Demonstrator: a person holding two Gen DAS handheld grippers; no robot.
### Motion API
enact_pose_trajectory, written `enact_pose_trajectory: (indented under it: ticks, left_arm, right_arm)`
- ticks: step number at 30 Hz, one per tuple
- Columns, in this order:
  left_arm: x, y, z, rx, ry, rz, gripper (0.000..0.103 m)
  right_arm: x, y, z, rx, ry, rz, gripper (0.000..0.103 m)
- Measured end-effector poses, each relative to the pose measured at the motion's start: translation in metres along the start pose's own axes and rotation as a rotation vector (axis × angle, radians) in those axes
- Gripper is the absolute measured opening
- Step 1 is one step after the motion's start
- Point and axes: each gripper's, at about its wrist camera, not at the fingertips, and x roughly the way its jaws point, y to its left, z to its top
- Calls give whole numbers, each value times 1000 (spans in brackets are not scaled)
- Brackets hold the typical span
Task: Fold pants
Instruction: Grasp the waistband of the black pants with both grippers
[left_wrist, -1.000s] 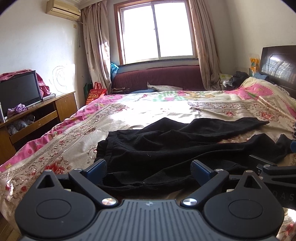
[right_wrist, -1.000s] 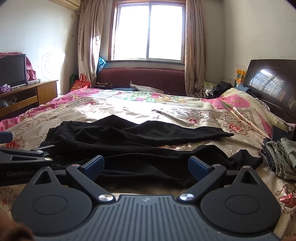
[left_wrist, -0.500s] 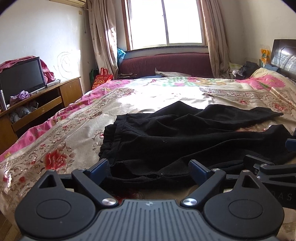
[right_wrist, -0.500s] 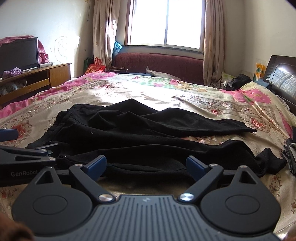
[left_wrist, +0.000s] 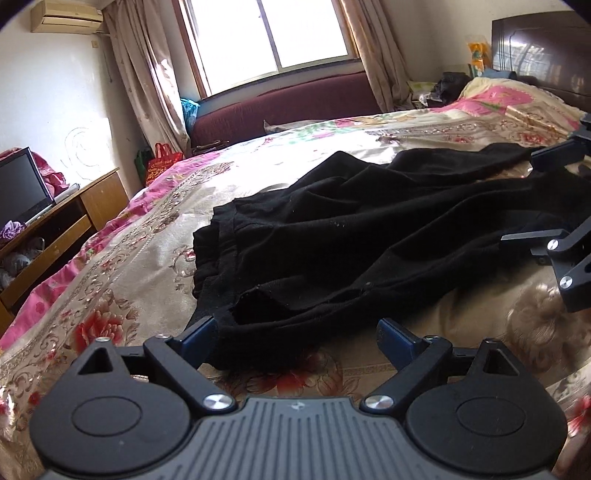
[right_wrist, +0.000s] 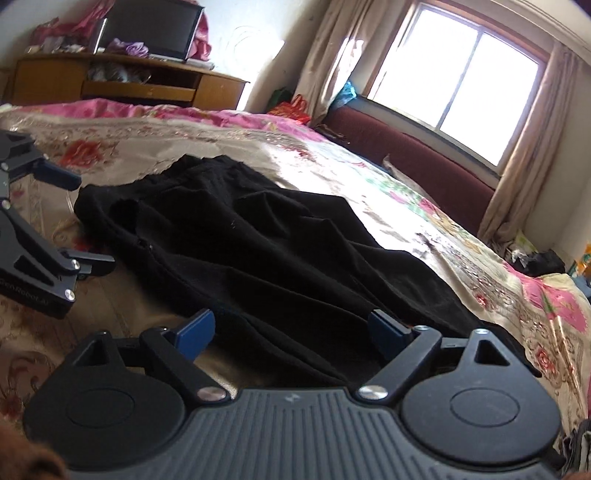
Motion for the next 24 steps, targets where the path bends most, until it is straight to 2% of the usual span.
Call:
enact_pose_trajectory:
  ticks: [2, 4, 5, 8, 11, 12, 13, 16, 21, 24]
  left_arm:
    - [13, -1, -3, 56, 17, 16, 94]
    - [26, 1, -3, 93, 27, 12, 81]
    - [31, 2, -3, 105, 30, 0, 79]
    - [40, 7, -5, 143, 32, -3, 68]
    - [47, 15, -5, 106, 46, -26, 49]
    - [51, 19, -4, 81, 56, -42, 39]
    - [53, 22, -4, 57, 60, -48, 34]
    - [49, 34, -3, 18, 57, -49, 27]
    - [39, 70, -12, -72, 74, 24, 26]
    - [42, 78, -24, -93, 106, 58, 26]
  right_arm:
    - [14, 4, 2, -25, 19, 33, 80]
    - [27, 7, 4, -38, 45, 74, 72]
    - [33, 10, 6, -46, 58, 95, 71]
    - [46, 20, 9, -102, 87, 141, 57]
    - [58, 26, 9, -124, 129, 170, 26]
    - [62, 25, 10, -99, 158, 187, 10]
    - [66, 24, 11, -65, 188, 197, 6]
    - [56, 30, 17, -20, 202, 218, 6]
    - [26, 59, 26, 49, 186, 351, 6]
    - [29, 82, 23, 53, 212, 371, 15]
